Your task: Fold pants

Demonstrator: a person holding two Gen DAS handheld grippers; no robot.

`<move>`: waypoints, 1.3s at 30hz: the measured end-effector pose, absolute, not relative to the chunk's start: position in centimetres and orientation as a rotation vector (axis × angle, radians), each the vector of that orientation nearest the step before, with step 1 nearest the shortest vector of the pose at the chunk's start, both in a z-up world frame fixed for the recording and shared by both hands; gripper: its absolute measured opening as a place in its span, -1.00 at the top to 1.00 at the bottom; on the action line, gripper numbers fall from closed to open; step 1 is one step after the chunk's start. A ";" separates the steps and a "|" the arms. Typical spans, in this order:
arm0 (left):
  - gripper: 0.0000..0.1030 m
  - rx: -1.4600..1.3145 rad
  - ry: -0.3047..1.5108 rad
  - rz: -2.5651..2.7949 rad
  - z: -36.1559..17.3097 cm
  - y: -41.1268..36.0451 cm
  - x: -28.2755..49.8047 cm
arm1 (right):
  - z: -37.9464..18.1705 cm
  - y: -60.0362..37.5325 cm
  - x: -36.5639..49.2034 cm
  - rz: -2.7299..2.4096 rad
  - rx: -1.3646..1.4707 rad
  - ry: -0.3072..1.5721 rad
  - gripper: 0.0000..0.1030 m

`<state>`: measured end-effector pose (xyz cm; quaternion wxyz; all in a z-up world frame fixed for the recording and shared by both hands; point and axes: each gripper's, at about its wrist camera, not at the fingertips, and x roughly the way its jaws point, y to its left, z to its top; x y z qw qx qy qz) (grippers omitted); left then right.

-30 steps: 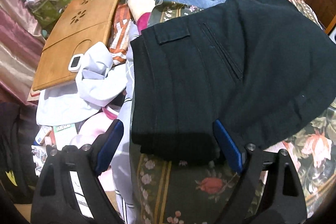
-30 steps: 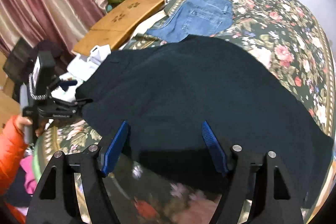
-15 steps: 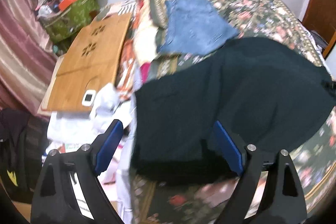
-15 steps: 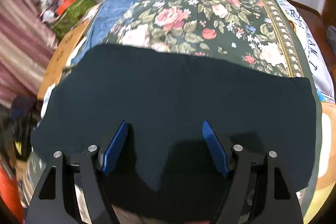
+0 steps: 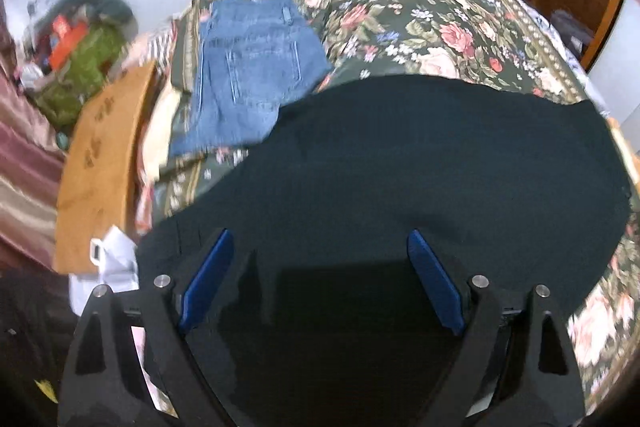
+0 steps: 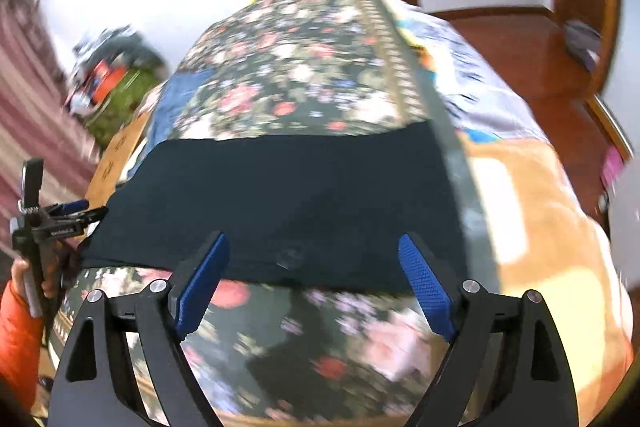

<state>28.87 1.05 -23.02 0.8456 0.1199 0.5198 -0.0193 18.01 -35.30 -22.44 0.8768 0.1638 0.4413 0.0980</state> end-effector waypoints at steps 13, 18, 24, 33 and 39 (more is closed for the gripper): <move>-0.74 0.322 1.114 -0.178 -23.9 -4.9 30.5 | -29.0 -38.9 17.7 0.151 0.712 1.033 -0.64; -0.74 0.336 1.094 -0.215 -24.5 -6.9 30.5 | -30.8 -38.8 19.5 0.165 0.784 1.086 -0.64; -0.73 0.319 1.108 -0.254 -24.7 -8.2 31.2 | -31.0 -39.1 20.9 0.127 0.775 1.091 -0.02; -0.72 0.317 1.093 -0.267 -24.5 -9.6 31.3 | -29.9 -41.7 20.5 0.099 0.757 0.983 0.90; -0.72 0.288 1.035 -0.244 -22.5 -8.4 30.8 | -26.7 -42.1 21.2 0.057 0.666 0.914 0.91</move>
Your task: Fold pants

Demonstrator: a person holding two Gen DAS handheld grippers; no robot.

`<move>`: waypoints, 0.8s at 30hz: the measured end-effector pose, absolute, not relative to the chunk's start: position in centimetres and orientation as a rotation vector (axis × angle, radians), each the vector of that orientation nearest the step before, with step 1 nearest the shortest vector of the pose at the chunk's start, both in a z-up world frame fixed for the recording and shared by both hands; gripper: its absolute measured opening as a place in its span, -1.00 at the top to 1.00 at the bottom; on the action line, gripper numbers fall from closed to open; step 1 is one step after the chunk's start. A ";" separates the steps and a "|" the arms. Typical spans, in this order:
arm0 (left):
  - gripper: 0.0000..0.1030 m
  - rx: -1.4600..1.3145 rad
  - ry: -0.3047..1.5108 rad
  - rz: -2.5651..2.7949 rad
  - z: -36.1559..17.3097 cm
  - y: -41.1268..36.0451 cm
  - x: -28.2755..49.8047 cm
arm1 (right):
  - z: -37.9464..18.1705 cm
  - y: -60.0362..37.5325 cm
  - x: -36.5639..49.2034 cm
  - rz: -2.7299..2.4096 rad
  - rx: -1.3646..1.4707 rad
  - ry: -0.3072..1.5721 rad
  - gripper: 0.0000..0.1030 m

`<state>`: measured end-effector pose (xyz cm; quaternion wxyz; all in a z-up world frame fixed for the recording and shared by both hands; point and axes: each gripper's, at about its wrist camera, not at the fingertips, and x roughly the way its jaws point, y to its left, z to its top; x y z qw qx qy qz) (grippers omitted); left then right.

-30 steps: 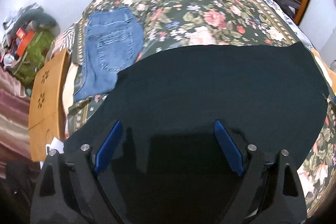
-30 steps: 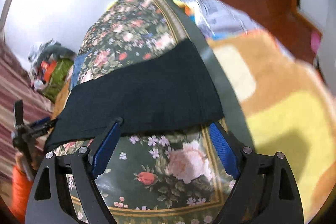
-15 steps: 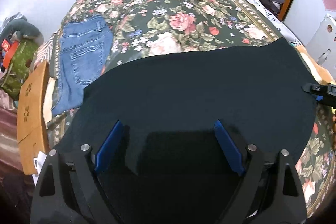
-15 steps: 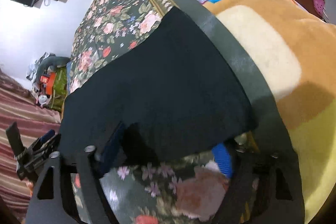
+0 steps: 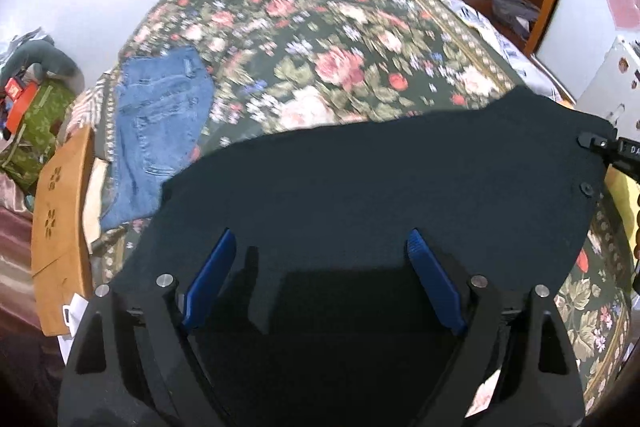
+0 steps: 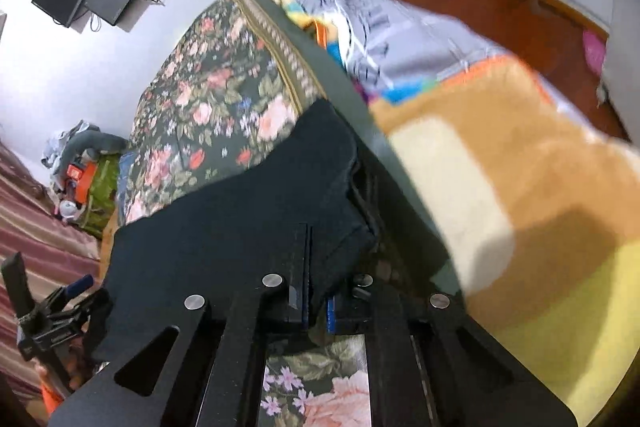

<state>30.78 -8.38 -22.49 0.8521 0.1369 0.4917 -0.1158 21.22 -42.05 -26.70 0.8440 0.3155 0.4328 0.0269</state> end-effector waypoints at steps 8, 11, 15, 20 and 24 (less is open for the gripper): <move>-0.72 0.170 0.939 -0.221 -18.1 -4.6 29.8 | -17.2 -39.3 22.8 0.162 0.544 0.750 0.91; -0.73 0.154 0.897 -0.202 -16.6 -3.0 29.0 | -13.8 -36.9 23.3 0.224 0.506 0.692 0.91; -0.75 0.127 0.845 -0.185 -14.8 -0.7 27.6 | -10.4 -33.0 24.4 0.316 0.461 0.643 0.91; -0.76 0.102 0.800 -0.149 -13.2 2.0 25.7 | -8.3 -27.4 26.3 0.433 0.444 0.633 0.91; -0.77 0.075 0.779 -0.116 -12.6 4.2 24.4 | -8.9 -22.3 27.8 0.511 0.407 0.681 0.91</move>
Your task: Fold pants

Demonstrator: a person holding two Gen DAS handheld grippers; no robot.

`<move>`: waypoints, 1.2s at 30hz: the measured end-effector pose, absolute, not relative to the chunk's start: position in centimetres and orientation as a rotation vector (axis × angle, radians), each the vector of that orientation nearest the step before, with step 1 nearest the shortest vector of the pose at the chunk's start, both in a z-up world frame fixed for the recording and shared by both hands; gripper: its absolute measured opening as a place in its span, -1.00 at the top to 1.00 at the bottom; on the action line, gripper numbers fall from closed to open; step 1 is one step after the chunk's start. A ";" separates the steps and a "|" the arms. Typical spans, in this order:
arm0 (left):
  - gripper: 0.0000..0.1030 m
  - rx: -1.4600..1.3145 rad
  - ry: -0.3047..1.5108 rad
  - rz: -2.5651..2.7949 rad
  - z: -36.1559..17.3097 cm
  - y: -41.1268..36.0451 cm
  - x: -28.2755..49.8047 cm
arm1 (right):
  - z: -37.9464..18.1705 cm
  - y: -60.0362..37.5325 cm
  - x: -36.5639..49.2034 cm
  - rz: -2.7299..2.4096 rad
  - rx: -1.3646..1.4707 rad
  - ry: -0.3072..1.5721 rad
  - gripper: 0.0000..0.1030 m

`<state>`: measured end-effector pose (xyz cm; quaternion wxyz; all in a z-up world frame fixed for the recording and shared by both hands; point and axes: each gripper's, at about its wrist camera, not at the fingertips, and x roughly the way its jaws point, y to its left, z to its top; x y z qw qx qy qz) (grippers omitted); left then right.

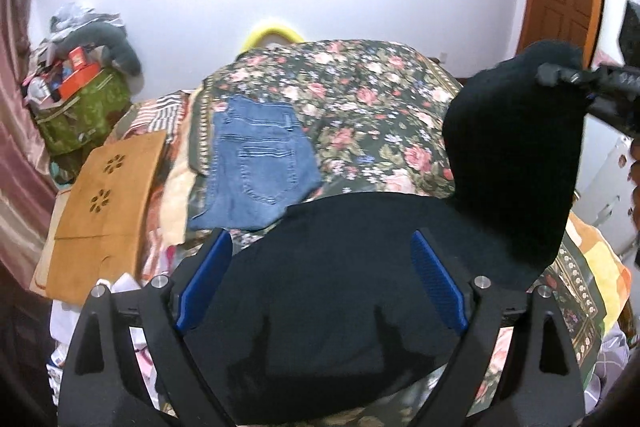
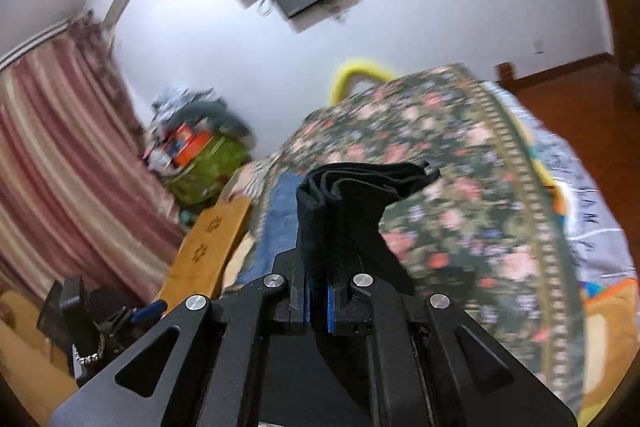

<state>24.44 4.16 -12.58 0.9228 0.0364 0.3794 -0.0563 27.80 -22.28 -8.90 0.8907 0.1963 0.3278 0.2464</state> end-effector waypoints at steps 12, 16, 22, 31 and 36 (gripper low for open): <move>-0.77 0.008 0.816 -0.031 -14.1 9.4 22.5 | -19.0 -8.6 26.3 0.707 0.174 0.998 0.84; -0.77 0.002 0.835 -0.024 -14.8 9.7 22.9 | -21.0 -7.1 24.5 0.725 0.066 1.050 0.75; -0.77 0.019 0.839 -0.034 -15.0 8.3 23.9 | -19.3 -8.3 23.6 0.845 0.079 1.091 0.33; -0.77 0.067 0.836 -0.092 -14.3 4.1 27.5 | -14.1 -14.6 25.6 0.709 0.035 0.832 0.09; -0.86 0.078 0.879 -0.130 -15.2 1.8 30.4 | -14.8 -17.0 28.4 0.622 -0.010 0.829 0.09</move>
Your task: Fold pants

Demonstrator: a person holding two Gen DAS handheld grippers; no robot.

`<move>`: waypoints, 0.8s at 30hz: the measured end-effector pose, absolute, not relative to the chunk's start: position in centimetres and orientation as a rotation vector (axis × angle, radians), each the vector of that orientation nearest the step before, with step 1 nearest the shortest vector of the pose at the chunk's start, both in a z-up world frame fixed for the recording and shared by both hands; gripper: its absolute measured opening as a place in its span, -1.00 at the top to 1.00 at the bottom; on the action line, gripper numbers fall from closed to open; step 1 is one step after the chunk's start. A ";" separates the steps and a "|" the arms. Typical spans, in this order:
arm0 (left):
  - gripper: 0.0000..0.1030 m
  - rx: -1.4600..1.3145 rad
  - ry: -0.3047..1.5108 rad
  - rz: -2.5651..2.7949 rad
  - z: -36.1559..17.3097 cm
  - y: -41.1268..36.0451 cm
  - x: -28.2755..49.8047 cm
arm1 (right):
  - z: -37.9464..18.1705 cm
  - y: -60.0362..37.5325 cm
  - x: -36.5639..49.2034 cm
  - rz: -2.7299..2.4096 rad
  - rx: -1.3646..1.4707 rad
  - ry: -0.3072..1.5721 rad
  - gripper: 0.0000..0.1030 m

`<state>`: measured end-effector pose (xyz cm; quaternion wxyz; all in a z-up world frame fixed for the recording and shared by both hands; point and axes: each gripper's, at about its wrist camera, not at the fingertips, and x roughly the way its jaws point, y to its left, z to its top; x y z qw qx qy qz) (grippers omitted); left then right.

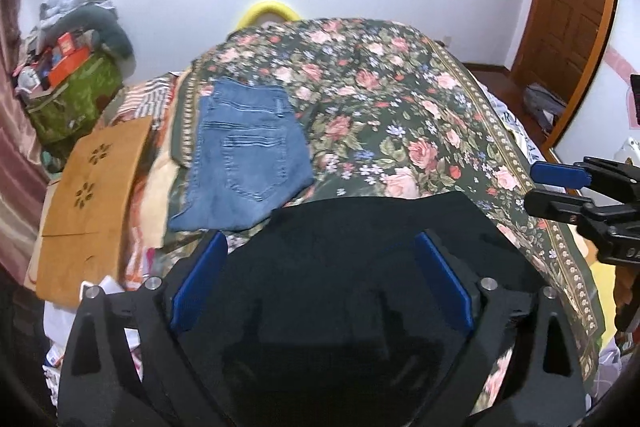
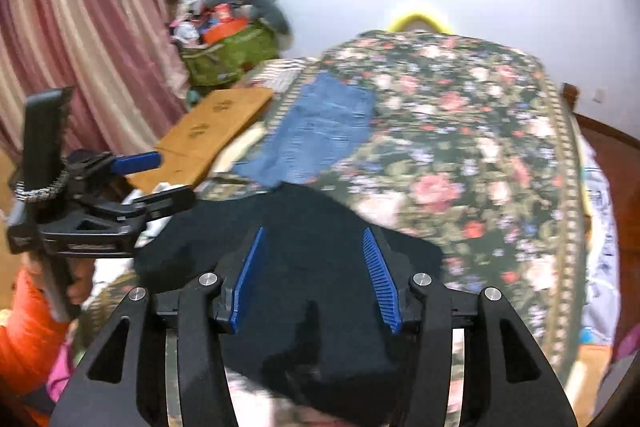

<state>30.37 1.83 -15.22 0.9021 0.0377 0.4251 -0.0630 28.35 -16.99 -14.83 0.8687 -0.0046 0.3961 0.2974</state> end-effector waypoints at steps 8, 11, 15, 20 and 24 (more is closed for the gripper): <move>-0.86 0.163 1.062 -0.156 -21.9 -0.9 33.4 | -22.1 -18.8 32.0 0.602 0.029 1.065 0.08; -0.88 0.210 1.128 -0.170 -24.9 -1.1 33.6 | -25.0 -19.3 31.9 0.616 0.039 1.149 0.08; -0.97 0.159 1.125 -0.196 -25.4 0.1 33.0 | -24.9 -19.7 30.3 0.630 -0.003 1.106 0.01; -0.97 0.156 1.099 -0.168 -24.9 0.6 31.6 | -24.6 -20.5 28.8 0.614 0.007 1.085 0.00; -0.97 0.204 1.049 -0.160 -24.1 0.8 30.0 | -24.6 -21.1 27.5 0.584 0.008 1.085 -0.09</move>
